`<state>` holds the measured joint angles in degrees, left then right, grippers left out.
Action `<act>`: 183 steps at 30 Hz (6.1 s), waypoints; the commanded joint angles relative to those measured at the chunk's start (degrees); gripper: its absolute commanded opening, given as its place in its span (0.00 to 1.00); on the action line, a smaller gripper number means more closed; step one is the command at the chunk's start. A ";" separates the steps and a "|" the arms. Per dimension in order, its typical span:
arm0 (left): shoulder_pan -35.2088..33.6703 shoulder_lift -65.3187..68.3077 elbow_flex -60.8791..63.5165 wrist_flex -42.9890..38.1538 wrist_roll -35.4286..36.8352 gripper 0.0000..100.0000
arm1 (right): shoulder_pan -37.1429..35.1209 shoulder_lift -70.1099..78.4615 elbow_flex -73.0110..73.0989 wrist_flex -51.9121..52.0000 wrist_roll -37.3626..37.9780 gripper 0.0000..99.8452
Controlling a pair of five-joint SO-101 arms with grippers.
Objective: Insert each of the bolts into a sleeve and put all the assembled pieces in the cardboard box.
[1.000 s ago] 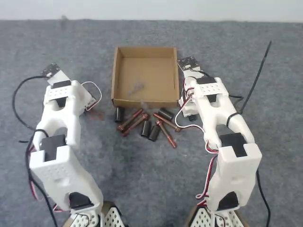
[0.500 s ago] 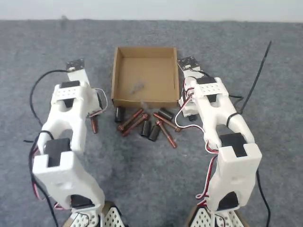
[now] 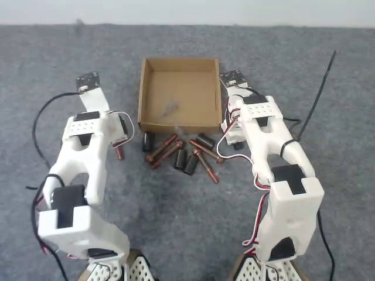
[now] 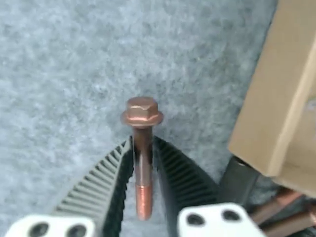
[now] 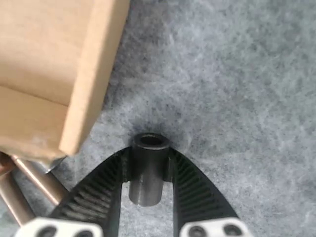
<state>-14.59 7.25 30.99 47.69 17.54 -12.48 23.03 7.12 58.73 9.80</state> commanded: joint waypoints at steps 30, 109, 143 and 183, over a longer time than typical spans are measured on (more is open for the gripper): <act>0.62 8.26 -12.62 4.66 3.96 0.07 | 1.01 -0.57 -3.08 -0.31 0.53 0.01; 3.34 2.99 -5.58 1.58 -14.07 0.01 | 7.87 -18.77 33.85 -87.16 0.26 0.01; 3.34 2.99 -5.58 1.58 -14.07 0.01 | -8.13 -4.00 75.60 -153.45 -6.86 0.01; 7.03 1.58 -3.74 1.58 -14.24 0.01 | -28.44 -3.47 85.19 -159.43 -7.21 0.01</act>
<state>-9.41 13.85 26.42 49.98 3.82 -40.79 19.69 91.08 -98.90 2.95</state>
